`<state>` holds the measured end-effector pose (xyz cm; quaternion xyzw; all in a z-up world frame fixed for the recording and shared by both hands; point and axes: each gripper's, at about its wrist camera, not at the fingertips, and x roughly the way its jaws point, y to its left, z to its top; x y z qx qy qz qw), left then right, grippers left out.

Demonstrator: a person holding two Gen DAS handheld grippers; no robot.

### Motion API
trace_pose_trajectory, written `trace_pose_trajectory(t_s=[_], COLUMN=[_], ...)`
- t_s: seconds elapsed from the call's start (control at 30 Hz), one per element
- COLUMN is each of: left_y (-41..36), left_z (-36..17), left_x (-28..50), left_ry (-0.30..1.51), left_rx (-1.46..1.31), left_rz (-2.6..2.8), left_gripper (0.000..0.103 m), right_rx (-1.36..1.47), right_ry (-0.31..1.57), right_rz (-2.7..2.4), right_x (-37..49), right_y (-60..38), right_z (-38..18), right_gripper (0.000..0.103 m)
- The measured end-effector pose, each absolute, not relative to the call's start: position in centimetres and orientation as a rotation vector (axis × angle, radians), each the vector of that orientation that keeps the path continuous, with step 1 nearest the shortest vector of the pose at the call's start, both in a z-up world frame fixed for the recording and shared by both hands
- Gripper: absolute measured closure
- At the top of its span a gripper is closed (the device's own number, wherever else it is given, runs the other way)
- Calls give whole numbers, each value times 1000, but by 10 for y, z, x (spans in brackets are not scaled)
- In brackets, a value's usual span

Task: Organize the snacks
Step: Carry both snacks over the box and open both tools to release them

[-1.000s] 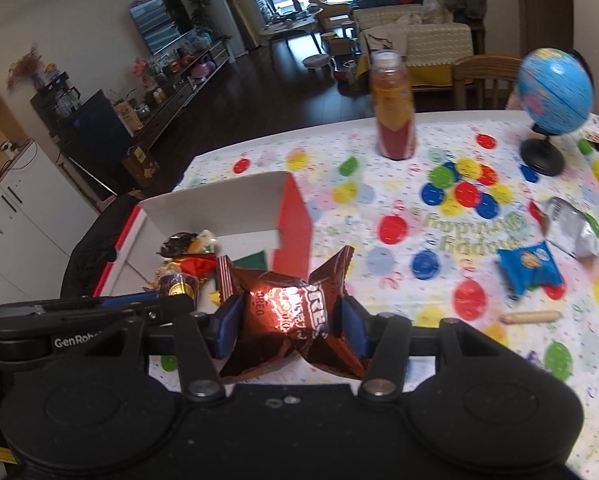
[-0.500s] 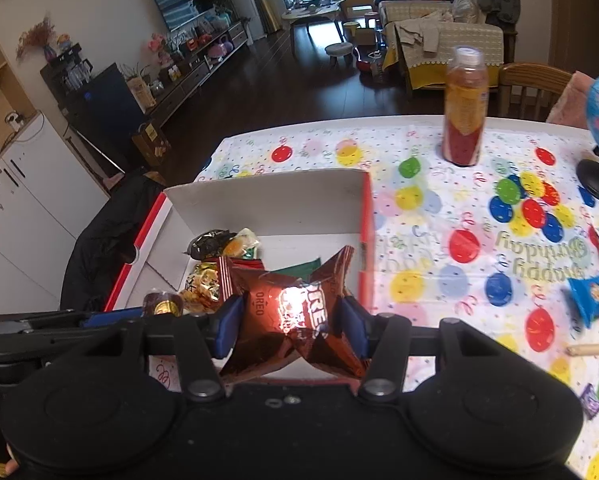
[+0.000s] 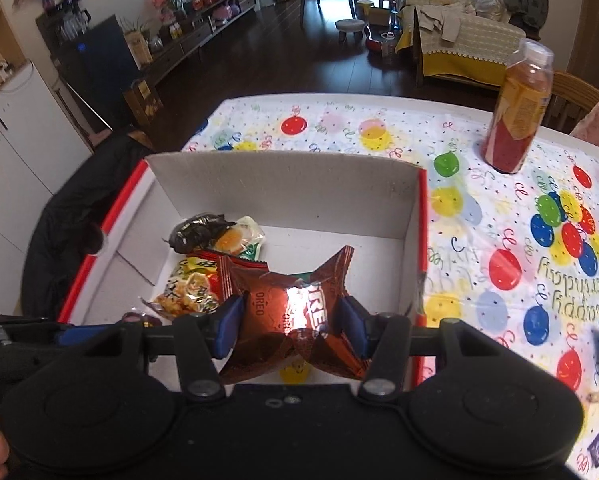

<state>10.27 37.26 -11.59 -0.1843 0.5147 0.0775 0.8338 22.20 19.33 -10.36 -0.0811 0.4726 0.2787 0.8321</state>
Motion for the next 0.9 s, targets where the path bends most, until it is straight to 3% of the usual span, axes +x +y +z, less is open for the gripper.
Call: trace_pose_trajectory(t_s=[0.57,0.8,0.9], left_y=[360,354,351], left_z=[-146,-143,-138], left_x=[121,118,114], left_ry=[1176,1160,1146], left_rx=[-336,-305,-293], left_rz=[149,141,137], left_gripper=[69,69,69], right_rx=[-229,-229,-210], right_ry=[1051,1045,1042], right_rz=[593,598,613], right_x=[230,223,219], right_y=[213,208,204], right_z=[-134,-133,-129], right_gripper=[47,28,26])
